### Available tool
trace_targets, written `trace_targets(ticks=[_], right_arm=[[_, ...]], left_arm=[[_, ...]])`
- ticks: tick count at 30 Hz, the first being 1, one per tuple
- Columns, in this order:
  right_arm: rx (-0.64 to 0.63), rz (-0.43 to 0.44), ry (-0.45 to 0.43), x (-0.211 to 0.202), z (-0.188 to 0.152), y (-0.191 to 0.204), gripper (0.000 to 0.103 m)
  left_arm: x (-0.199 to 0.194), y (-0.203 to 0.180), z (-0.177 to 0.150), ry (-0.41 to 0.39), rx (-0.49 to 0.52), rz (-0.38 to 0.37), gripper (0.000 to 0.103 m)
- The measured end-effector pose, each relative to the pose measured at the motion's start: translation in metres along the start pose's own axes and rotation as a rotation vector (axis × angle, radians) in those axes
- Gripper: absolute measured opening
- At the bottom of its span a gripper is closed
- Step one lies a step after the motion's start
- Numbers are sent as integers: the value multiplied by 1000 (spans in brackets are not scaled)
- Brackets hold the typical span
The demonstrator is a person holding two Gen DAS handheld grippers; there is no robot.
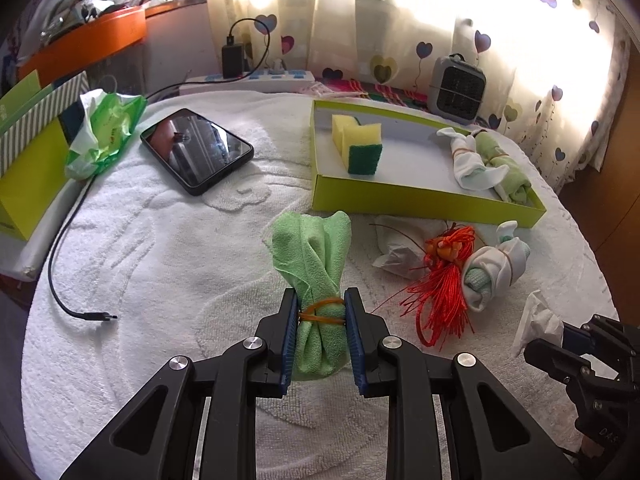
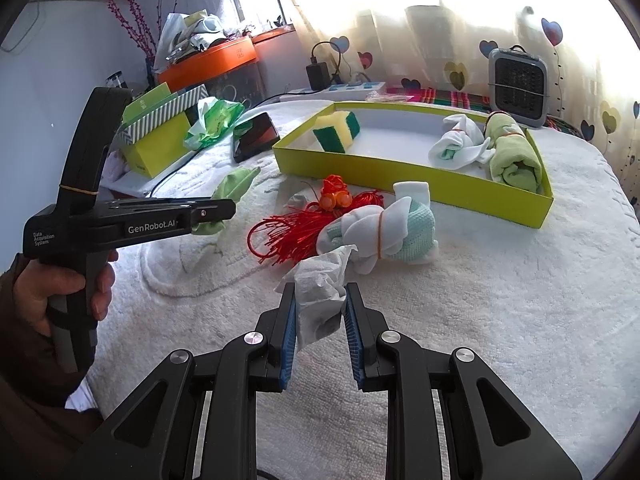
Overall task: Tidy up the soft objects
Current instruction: 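Carry the green bundle into the box with the left gripper while the right gripper carries the white cloth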
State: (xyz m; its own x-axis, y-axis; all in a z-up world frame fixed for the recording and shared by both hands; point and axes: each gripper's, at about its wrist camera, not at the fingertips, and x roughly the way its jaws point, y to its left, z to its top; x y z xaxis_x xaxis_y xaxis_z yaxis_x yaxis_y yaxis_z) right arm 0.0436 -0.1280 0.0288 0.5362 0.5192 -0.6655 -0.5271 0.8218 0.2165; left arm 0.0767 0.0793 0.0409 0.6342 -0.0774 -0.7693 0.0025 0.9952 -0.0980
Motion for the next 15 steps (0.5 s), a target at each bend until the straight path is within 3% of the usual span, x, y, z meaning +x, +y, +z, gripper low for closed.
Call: trace_targets(ticks=[15], right_arm=[[11,0,-68,-14,13,4,23]], left_arm=[[-26,-9,13,-72,40,-47,21]])
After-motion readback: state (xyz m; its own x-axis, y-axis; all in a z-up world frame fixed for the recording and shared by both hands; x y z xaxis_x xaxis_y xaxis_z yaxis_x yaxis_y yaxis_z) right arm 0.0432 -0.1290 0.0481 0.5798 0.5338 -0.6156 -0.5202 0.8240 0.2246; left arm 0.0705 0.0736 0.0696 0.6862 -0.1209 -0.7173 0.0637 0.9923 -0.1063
